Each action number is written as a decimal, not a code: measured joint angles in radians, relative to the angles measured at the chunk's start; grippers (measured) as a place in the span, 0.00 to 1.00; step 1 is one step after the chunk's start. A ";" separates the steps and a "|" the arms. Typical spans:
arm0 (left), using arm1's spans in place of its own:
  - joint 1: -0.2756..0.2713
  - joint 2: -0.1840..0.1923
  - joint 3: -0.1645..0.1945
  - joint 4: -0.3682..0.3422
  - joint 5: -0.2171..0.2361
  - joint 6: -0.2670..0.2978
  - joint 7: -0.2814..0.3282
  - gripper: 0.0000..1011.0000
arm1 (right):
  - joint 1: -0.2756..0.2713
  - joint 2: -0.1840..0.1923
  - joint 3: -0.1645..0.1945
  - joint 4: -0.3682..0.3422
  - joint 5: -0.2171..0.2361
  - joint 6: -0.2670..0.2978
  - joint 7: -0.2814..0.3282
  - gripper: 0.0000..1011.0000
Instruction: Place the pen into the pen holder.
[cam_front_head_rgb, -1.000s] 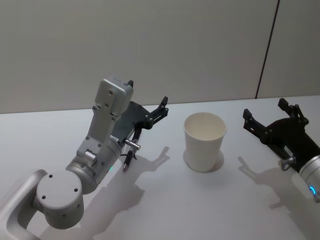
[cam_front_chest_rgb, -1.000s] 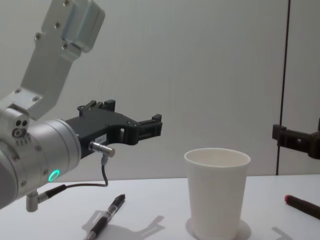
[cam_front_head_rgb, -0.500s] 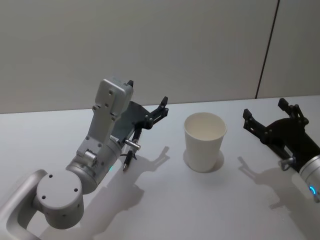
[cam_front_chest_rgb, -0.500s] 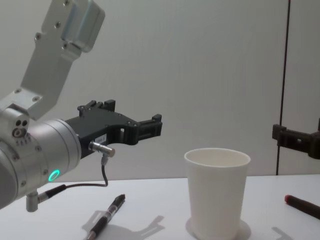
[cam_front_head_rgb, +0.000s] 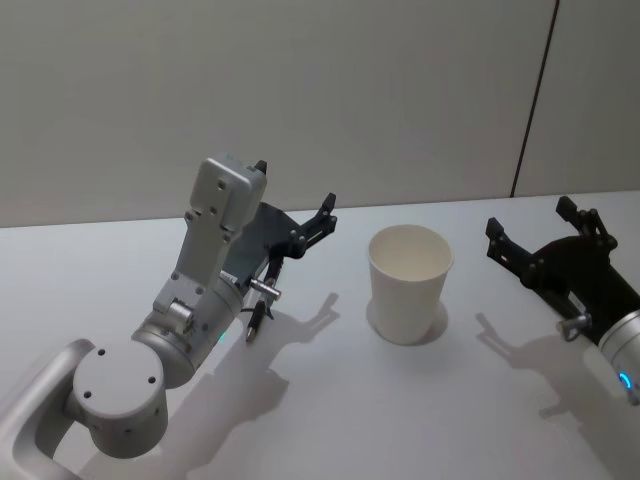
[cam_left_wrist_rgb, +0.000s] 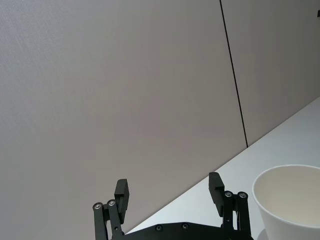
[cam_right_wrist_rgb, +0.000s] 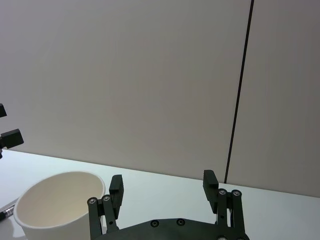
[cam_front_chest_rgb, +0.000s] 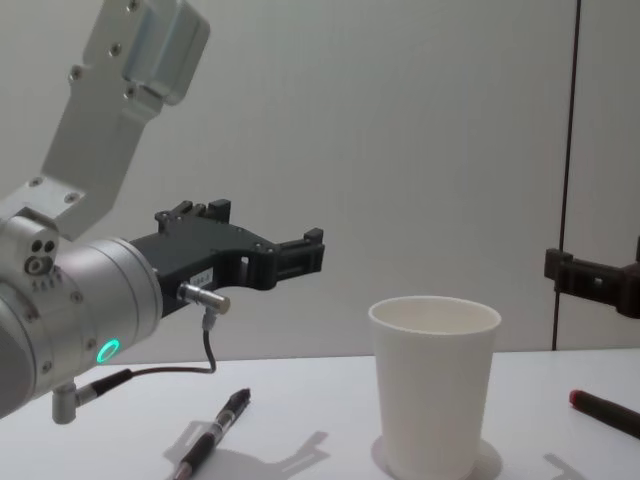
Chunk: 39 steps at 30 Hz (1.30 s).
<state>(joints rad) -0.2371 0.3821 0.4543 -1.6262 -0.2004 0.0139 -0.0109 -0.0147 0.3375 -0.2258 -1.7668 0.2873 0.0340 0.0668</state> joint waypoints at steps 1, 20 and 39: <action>0.000 0.000 0.000 0.000 0.000 0.000 0.000 0.99 | 0.000 0.000 0.000 0.000 0.000 0.000 0.000 0.99; 0.000 0.000 0.000 0.000 0.000 0.000 0.000 0.99 | 0.000 0.000 0.000 0.000 0.000 0.000 0.000 0.99; 0.000 0.000 0.000 0.000 0.000 0.000 0.000 0.99 | 0.000 0.000 0.000 0.000 0.000 0.000 0.000 0.99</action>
<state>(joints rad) -0.2371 0.3821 0.4542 -1.6262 -0.2004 0.0139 -0.0109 -0.0147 0.3374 -0.2258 -1.7668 0.2873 0.0340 0.0667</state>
